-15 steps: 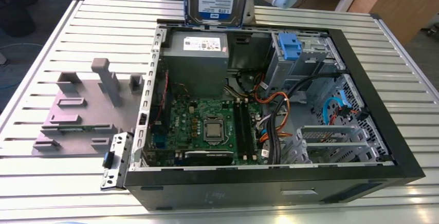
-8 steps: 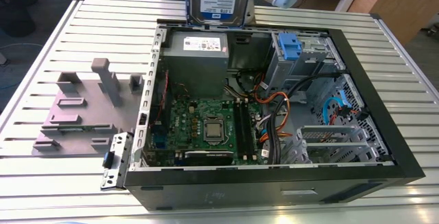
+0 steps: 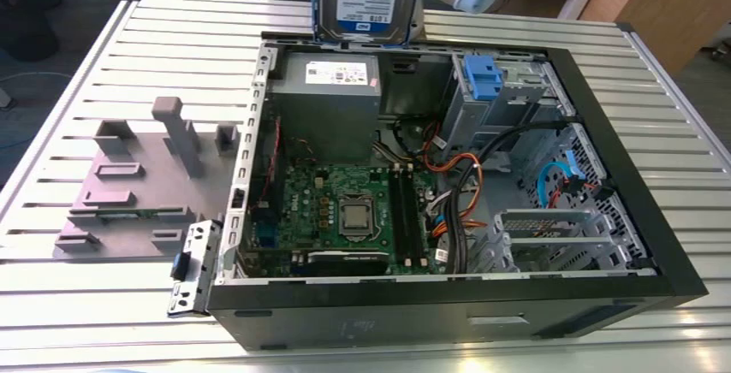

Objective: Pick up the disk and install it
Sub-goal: 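Pick up the disk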

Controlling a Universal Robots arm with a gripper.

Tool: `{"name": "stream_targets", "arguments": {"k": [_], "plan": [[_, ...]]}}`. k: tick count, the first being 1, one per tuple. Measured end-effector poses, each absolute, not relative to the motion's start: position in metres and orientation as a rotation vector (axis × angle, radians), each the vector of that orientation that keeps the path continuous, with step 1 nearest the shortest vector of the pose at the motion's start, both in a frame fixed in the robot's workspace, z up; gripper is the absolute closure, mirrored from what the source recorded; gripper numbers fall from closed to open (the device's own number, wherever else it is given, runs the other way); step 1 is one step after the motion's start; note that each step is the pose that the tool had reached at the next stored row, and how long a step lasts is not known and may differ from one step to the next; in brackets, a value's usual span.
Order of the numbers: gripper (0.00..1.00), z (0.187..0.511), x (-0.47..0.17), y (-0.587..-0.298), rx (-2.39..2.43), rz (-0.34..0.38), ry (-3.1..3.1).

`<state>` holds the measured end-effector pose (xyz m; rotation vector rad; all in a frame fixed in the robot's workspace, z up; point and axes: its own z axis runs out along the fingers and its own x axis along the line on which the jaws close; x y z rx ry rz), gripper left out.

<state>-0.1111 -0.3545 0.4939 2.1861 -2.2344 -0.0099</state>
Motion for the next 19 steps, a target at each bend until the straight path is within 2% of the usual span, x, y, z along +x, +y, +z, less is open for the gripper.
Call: {"name": "stream_targets", "arguments": {"k": [19], "plan": [[0.63, 0.4939, -0.1027, -0.3546, 2.186, -0.010, -2.234]]}}
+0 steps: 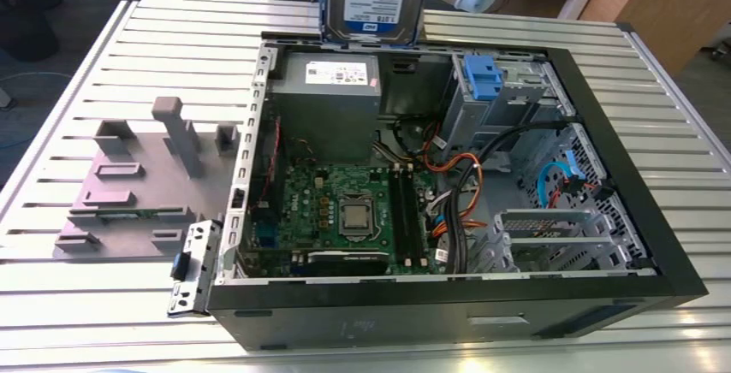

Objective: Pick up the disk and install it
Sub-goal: 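Pick up the disk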

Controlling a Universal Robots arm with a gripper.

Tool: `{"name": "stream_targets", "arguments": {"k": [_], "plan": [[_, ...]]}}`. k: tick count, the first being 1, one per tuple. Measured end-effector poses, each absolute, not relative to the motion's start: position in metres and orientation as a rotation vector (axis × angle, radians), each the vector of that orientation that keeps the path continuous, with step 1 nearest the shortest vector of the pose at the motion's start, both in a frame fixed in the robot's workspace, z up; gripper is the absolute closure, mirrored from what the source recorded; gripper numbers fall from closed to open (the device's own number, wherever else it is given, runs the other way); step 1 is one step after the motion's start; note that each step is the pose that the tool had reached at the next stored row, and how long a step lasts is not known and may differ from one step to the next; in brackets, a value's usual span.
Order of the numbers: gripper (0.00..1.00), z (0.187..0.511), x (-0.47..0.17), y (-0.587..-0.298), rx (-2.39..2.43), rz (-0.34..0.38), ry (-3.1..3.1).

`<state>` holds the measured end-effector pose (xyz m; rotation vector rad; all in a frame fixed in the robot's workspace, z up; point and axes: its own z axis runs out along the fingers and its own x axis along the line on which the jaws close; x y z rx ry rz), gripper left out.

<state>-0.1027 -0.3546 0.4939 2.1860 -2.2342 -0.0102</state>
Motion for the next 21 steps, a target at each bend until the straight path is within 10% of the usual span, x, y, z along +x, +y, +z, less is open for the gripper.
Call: {"name": "stream_targets", "arguments": {"k": [21], "plan": [[0.63, 0.4939, -0.0934, -0.3545, 2.186, -0.011, -2.234]]}}
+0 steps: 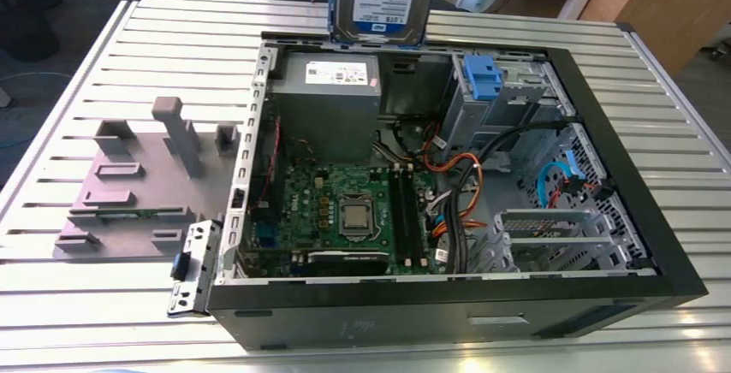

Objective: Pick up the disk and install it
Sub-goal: 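Pick up the disk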

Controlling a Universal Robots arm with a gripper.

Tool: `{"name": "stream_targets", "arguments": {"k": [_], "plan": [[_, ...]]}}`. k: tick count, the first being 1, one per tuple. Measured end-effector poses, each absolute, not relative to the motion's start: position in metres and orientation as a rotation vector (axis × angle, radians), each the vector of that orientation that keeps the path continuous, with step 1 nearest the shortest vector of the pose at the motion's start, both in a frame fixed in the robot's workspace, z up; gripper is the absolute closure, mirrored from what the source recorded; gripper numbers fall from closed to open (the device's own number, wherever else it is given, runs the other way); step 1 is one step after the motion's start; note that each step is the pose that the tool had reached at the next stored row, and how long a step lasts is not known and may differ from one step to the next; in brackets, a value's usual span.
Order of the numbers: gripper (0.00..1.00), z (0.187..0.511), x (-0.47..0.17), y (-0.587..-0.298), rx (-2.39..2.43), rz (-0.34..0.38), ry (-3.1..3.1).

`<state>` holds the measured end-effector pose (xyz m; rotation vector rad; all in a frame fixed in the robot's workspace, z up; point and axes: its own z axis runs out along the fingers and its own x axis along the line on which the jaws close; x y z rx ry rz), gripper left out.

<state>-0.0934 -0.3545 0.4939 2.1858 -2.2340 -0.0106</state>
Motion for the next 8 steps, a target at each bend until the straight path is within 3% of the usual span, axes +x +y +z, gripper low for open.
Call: {"name": "stream_targets", "arguments": {"k": [8], "plan": [[0.63, 0.4939, -0.0900, -0.3545, 2.186, -0.011, -2.234]]}}
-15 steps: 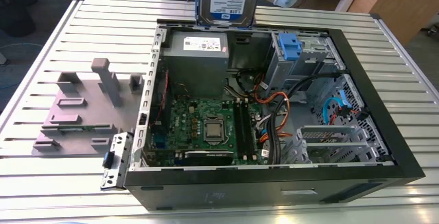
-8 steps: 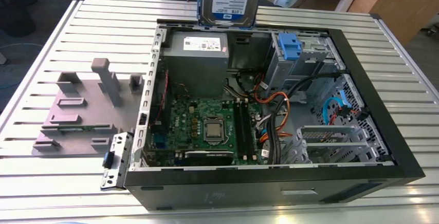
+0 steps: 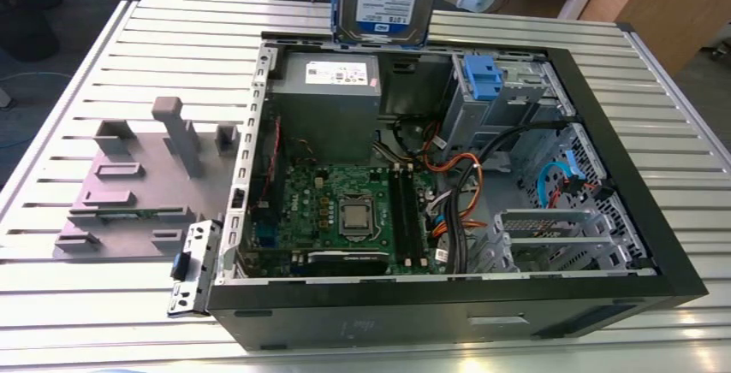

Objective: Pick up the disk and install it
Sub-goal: 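Pick up the disk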

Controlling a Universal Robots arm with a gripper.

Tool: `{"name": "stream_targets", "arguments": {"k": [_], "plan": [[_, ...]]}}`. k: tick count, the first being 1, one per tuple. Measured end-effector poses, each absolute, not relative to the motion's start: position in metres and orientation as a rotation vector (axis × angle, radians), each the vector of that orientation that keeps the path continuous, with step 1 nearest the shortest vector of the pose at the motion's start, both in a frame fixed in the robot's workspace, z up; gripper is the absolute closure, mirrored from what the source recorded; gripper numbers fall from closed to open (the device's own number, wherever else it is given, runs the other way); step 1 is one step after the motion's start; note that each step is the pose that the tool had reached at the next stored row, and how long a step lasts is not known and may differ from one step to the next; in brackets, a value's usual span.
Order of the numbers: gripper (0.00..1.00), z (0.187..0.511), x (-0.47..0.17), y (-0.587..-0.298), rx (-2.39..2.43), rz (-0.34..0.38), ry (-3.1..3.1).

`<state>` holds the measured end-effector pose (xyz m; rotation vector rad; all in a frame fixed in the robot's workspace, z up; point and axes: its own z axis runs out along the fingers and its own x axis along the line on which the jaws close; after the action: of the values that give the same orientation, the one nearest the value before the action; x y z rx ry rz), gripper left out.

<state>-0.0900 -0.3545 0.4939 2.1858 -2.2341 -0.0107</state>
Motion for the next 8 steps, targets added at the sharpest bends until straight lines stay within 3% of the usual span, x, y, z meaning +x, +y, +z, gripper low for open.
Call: {"name": "stream_targets", "arguments": {"k": [8], "plan": [[0.63, 0.4939, -0.0865, -0.3545, 2.186, -0.011, -2.234]]}}
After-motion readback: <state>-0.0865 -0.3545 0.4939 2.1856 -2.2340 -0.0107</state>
